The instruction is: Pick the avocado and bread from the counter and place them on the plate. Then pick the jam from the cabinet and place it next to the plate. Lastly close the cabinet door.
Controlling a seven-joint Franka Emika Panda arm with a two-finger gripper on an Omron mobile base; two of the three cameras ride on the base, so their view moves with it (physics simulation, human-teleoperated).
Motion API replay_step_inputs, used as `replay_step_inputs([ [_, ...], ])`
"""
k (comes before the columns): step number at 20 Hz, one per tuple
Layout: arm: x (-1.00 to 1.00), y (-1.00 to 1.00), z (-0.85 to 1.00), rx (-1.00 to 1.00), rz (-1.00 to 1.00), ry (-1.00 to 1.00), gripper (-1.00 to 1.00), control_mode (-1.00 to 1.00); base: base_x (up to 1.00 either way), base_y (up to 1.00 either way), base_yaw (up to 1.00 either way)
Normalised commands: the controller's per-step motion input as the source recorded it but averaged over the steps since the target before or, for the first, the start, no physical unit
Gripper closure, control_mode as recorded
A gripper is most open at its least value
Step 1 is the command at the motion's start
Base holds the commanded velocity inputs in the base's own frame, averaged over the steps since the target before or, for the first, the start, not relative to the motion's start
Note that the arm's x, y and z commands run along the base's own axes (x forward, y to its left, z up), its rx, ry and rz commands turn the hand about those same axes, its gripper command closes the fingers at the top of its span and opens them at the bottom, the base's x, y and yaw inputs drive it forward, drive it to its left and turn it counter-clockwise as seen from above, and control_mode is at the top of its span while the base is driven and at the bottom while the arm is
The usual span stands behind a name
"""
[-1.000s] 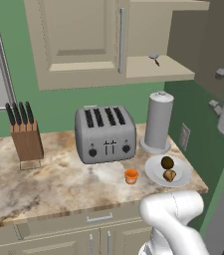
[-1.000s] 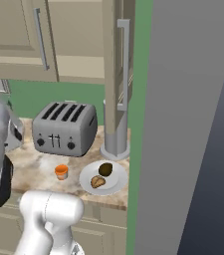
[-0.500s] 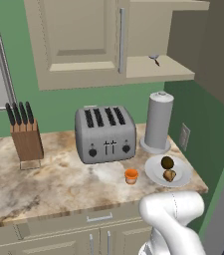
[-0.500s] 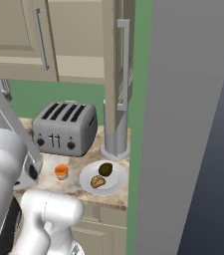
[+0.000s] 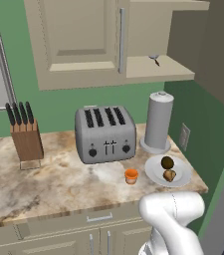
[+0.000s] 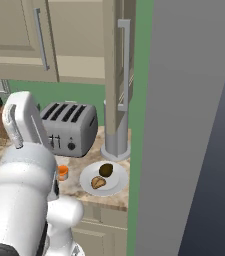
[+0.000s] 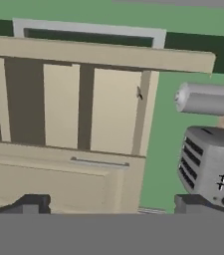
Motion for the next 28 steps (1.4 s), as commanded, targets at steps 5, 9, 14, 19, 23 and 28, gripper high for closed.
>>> replay_step_inputs([
  [5, 0.11, -0.3, -0.1, 0.08, 0.0, 0.03, -1.0, -1.0, 0.0, 0.0, 0.0],
  [9, 0.22, -0.25, -0.01, 0.05, 0.0, 0.01, -1.0, -1.0, 0.0, 0.0, 0.0],
  [14, 0.17, -0.13, -0.01, 0.0, -0.04, 0.0, -1.0, -1.0, 0.0, 0.0, 0.0],
  [19, 0.08, -0.29, -0.09, 0.0, -0.09, 0.0, -1.0, -1.0, 0.0, 0.0, 0.0],
  [23, 0.13, -0.27, -0.04, 0.0, -0.08, 0.0, -1.0, -1.0, 0.0, 0.0, 0.0],
  [28, 0.32, -0.15, -0.02, 0.0, -0.04, 0.0, -1.0, -1.0, 0.0, 0.0, 0.0],
])
